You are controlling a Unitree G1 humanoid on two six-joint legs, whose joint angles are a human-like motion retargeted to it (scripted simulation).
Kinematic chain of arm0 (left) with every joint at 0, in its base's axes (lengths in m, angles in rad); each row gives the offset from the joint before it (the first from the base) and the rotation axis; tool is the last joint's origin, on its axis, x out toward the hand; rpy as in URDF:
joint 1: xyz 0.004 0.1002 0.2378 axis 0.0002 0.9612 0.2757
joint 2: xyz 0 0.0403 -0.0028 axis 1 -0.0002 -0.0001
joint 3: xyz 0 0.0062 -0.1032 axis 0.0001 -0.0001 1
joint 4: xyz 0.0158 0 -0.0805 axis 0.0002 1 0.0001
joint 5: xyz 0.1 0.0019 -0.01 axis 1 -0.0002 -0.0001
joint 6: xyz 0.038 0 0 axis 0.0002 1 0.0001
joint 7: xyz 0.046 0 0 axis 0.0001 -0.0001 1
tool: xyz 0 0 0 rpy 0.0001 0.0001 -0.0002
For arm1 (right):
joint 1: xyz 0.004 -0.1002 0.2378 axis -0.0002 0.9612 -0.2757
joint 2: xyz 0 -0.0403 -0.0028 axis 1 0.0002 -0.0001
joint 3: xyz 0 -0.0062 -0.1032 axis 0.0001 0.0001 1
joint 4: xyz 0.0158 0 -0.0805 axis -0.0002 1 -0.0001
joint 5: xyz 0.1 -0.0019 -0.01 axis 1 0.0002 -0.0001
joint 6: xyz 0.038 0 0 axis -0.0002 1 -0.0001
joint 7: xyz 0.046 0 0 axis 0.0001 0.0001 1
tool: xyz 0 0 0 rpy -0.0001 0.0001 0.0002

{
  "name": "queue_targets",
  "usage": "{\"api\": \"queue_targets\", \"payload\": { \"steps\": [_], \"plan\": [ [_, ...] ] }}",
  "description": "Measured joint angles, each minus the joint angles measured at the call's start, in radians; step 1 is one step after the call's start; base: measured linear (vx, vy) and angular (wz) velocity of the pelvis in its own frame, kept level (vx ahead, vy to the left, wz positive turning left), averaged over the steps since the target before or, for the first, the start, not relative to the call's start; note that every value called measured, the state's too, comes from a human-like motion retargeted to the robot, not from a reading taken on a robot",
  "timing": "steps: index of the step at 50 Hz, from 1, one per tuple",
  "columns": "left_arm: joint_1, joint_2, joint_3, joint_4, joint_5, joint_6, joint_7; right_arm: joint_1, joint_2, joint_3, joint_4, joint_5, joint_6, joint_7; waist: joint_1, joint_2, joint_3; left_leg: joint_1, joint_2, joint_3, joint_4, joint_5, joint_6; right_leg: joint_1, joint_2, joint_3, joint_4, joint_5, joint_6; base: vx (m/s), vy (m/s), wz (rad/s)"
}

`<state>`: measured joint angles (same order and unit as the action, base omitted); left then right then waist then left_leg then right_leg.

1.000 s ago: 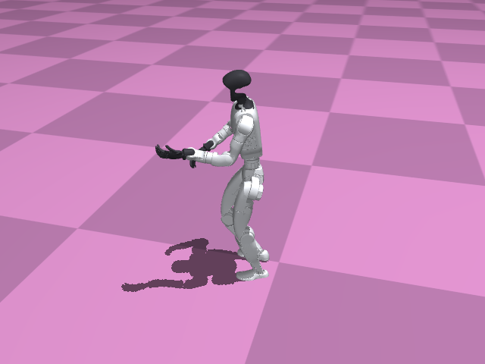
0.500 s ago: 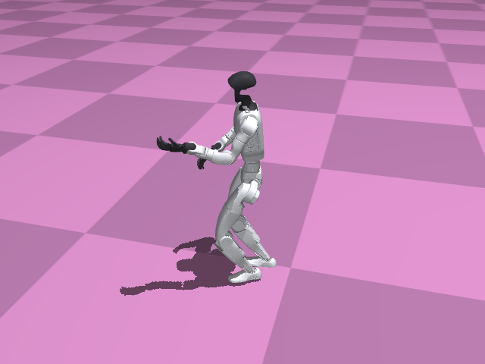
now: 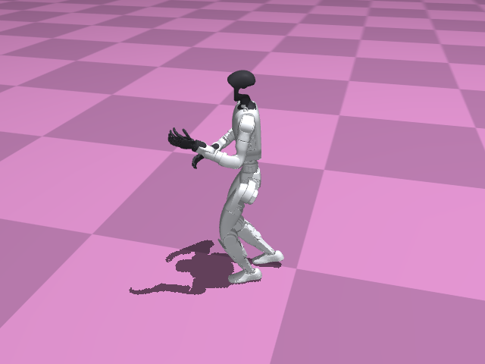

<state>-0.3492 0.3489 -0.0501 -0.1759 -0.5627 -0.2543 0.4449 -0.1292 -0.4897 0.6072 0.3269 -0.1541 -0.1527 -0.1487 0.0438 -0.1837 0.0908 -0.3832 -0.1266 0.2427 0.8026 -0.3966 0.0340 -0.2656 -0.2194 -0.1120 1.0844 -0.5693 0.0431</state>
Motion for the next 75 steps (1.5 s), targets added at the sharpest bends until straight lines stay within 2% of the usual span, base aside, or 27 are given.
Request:
{"api": "queue_targets", "payload": {
  "steps": [2,4,7,10,11,13,16,18,20,22,23,27,30,33,36,40,45,49,54,57,59,61,65,70,73,75],
  "plan": [
    [-0.006,-0.006,-0.005,-0.026,0.003,-0.003,0.0,-0.006,0.003,0.002,0.001,-0.009,0.007,0.0,-0.006,-0.013,0.008,-0.027,-0.026,-0.042,0.054,-0.046,0.0,-0.021,-0.018,0.013,0.048,-0.045,-0.014,-0.11,-0.03,0.23],
    [-0.022,-0.004,-0.007,-0.051,0.013,-0.004,0.007,-0.017,0.005,-0.007,0.003,-0.016,0.017,-0.007,-0.009,-0.023,0.022,-0.063,-0.032,-0.066,0.139,-0.135,0.018,-0.032,-0.03,0.012,0.081,-0.134,-0.039,-0.13,-0.04,0.3],
    [-0.044,0.015,-0.005,-0.085,0.052,0.002,0.032,-0.05,0.007,-0.038,0.001,-0.033,0.025,-0.034,0.005,-0.011,0.058,-0.128,0.011,-0.088,0.3,-0.249,0.026,-0.033,-0.022,-0.026,0.107,-0.291,-0.101,-0.19,-0.04,0.03],
    [-0.012,0.042,-0.012,-0.12,0.112,0.015,0.048,-0.092,0.01,-0.08,-0.01,-0.038,0.02,-0.079,0.032,0.062,0.089,-0.17,0.134,-0.116,0.397,-0.306,0.016,-0.024,0.078,-0.076,0.05,-0.303,-0.156,-0.2,-0.03,-0.29],
    [0.039,0.051,-0.027,-0.128,0.129,0.023,0.037,-0.087,0.011,-0.096,-0.034,-0.026,0.019,-0.092,0.027,0.069,0.092,-0.148,0.141,-0.121,0.372,-0.296,0.01,-0.009,0.088,-0.082,0.029,-0.287,-0.146,-0.11,-0.04,-0.05],
    [0.165,0.073,-0.067,-0.131,0.156,0.044,-0.003,-0.069,0.019,-0.128,-0.093,0.01,0.018,-0.11,0.007,0.067,0.083,-0.081,0.137,-0.115,0.27,-0.229,-0.001,0.012,0.095,-0.071,-0.043,-0.177,-0.098,-0.1,-0.01,0.03],
    [0.383,0.103,-0.132,-0.095,0.197,0.074,-0.078,-0.046,0.035,-0.162,-0.221,0.089,0.019,-0.1,-0.022,0.059,0.035,0.013,0.102,-0.114,0.072,-0.011,-0.051,-0.03,0.102,-0.024,-0.156,0.155,0.015,-0.14,0.03,-0.49],
    [0.517,0.122,-0.159,-0.066,0.226,0.089,-0.111,-0.056,0.03,-0.175,-0.33,0.128,0.009,-0.095,-0.039,0.055,0.017,0.06,0.075,-0.114,0.02,0.1,-0.082,-0.103,0.111,0.021,-0.151,0.318,0.073,-0.18,0.04,-0.99],
    [0.641,0.154,-0.17,-0.044,0.25,0.102,-0.132,-0.086,0.007,-0.198,-0.459,0.152,-0.017,-0.099,-0.053,0.054,0.016,0.115,0.057,-0.107,0.022,0.125,-0.088,-0.175,0.122,0.061,-0.102,0.383,0.103,-0.18,0.04,-1.16],
    [0.756,0.197,-0.167,-0.033,0.272,0.102,-0.156,-0.133,-0.034,-0.23,-0.586,0.16,-0.033,-0.112,-0.075,0.047,0.018,0.188,0.034,-0.091,0.002,0.097,-0.068,-0.247,0.124,0.101,-0.02,0.42,0.121,-0.17,0.03,-0.99],
    [0.805,0.22,-0.166,-0.031,0.285,0.1,-0.167,-0.162,-0.057,-0.247,-0.637,0.159,-0.041,-0.121,-0.089,0.043,0.021,0.219,0.022,-0.086,-0.001,0.048,-0.051,-0.282,0.12,0.117,0.038,0.414,0.126,-0.17,0.01,-0.77],
    [0.884,0.305,-0.143,-0.046,0.349,0.085,-0.192,-0.259,-0.143,-0.335,-0.773,0.108,-0.053,-0.176,-0.123,0.002,0.059,0.324,-0.04,-0.062,-0.048,-0.336,0.088,-0.413,0.071,0.166,0.332,0.278,0.129,-0.13,0.0,-0.5],
    [0.793,0.31,-0.115,-0.054,0.376,0.078,-0.167,-0.242,-0.111,-0.393,-0.764,0.071,-0.041,-0.206,-0.111,-0.063,0.11,0.371,-0.116,-0.075,-0.118,-0.416,0.155,-0.407,0.018,0.202,0.41,0.173,0.131,-0.05,-0.05,0.11],
    [0.649,0.259,-0.098,-0.037,0.373,0.071,-0.126,-0.158,-0.017,-0.377,-0.631,0.072,-0.032,-0.19,-0.084,-0.064,0.121,0.335,-0.096,-0.109,-0.056,-0.406,0.143,-0.295,0.007,0.153,0.286,0.053,0.09,0.02,-0.07,0.49],
    [0.507,0.214,-0.096,-0.034,0.367,0.073,-0.116,-0.096,0.058,-0.318,-0.462,0.104,-0.014,-0.156,-0.048,-0.019,0.097,0.247,0.008,-0.103,0.069,-0.339,0.089,-0.183,0.049,0.063,0.072,-0.047,0.033,0.08,-0.05,0.64],
    [0.359,0.183,-0.117,-0.062,0.361,0.056,-0.114,-0.049,0.102,-0.245,-0.297,0.142,-0.001,-0.127,0.01,0.038,0.056,0.093,0.136,-0.065,0.187,-0.218,0.035,-0.092,0.108,-0.033,-0.179,-0.019,0.012,0.1,-0.02,0.52],
    [0.258,0.163,-0.12,-0.102,0.351,0.021,-0.057,-0.016,0.095,-0.203,-0.219,0.128,-0.006,-0.132,0.063,0.062,0.024,-0.024,0.139,-0.057,0.098,-0.161,0.01,-0.031,0.114,-0.103,-0.344,0.028,0.033,0.14,0.02,0.09],
    [0.2,0.151,-0.087,-0.116,0.371,0.003,-0.002,-0.001,0.095,-0.19,-0.158,0.105,-0.002,-0.151,0.079,0.07,0.021,-0.057,0.145,-0.036,0.142,-0.204,0.028,-0.032,0.091,-0.132,-0.277,-0.084,0.012,0.11,0.04,-0.08],
    [0.116,0.137,-0.078,-0.07,0.439,0.01,0.056,-0.019,0.104,-0.187,-0.075,0.054,-0.005,-0.175,0.067,0.049,0.055,-0.044,0.138,0.0,0.228,-0.324,0.076,-0.049,0.035,-0.14,-0.103,-0.232,-0.013,0.04,0.02,-0.03],
    [0.074,0.149,-0.103,-0.051,0.478,0.024,0.058,-0.023,0.107,-0.175,-0.015,0.021,-0.001,-0.148,0.063,0.021,0.075,-0.016,0.12,0.024,0.222,-0.357,0.085,-0.069,-0.053,-0.172,0.048,-0.251,-0.019,0.0,-0.01,-0.06],
    [0.044,0.161,-0.127,-0.05,0.498,0.033,0.049,-0.013,0.107,-0.167,0.048,0.007,0.002,-0.105,0.054,-0.018,0.08,0.014,0.078,0.03,0.145,-0.331,0.087,-0.08,-0.107,-0.162,0.097,-0.239,-0.011,-0.01,-0.06,0.09],
    [0.033,0.164,-0.145,-0.078,0.513,0.034,0.041,0.016,0.106,-0.157,0.094,-0.002,0.005,-0.06,0.048,-0.045,0.07,0.032,0.053,0.017,0.075,-0.294,0.084,-0.076,-0.12,-0.142,0.08,-0.215,0.008,-0.02,-0.08,0.21],
    [0.018,0.168,-0.148,-0.156,0.544,0.024,0.049,0.075,0.099,-0.151,0.166,-0.014,0.013,0.017,0.075,-0.056,0.051,0.008,0.067,-0.042,0.046,-0.238,0.068,-0.021,-0.046,-0.111,-0.091,-0.164,0.03,-0.04,-0.12,0.05],
    [0.064,0.176,-0.089,-0.209,0.633,0.02,0.127,0.066,0.075,-0.142,0.214,-0.069,0.021,0.012,0.178,-0.002,0.077,-0.127,0.172,-0.127,0.297,-0.232,0.031,0.024,0.087,-0.129,-0.225,-0.229,-0.037,-0.09,-0.15,-0.59],
    [0.216,0.195,-0.065,-0.114,0.711,0.04,0.16,-0.021,0.061,-0.151,0.216,-0.091,0.01,-0.069,0.202,0.052,0.081,-0.135,0.216,-0.148,0.392,-0.288,0.044,0.016,0.17,-0.09,-0.242,-0.227,-0.067,-0.05,-0.12,-1.28],
    [0.367,0.211,-0.083,0.004,0.756,0.056,0.127,-0.092,0.06,-0.177,0.148,-0.062,-0.008,-0.125,0.182,0.074,0.063,-0.07,0.211,-0.122,0.345,-0.305,0.055,-0.003,0.203,-0.047,-0.254,-0.181,-0.06,0.03,-0.09,-1.54]
  ]
}}
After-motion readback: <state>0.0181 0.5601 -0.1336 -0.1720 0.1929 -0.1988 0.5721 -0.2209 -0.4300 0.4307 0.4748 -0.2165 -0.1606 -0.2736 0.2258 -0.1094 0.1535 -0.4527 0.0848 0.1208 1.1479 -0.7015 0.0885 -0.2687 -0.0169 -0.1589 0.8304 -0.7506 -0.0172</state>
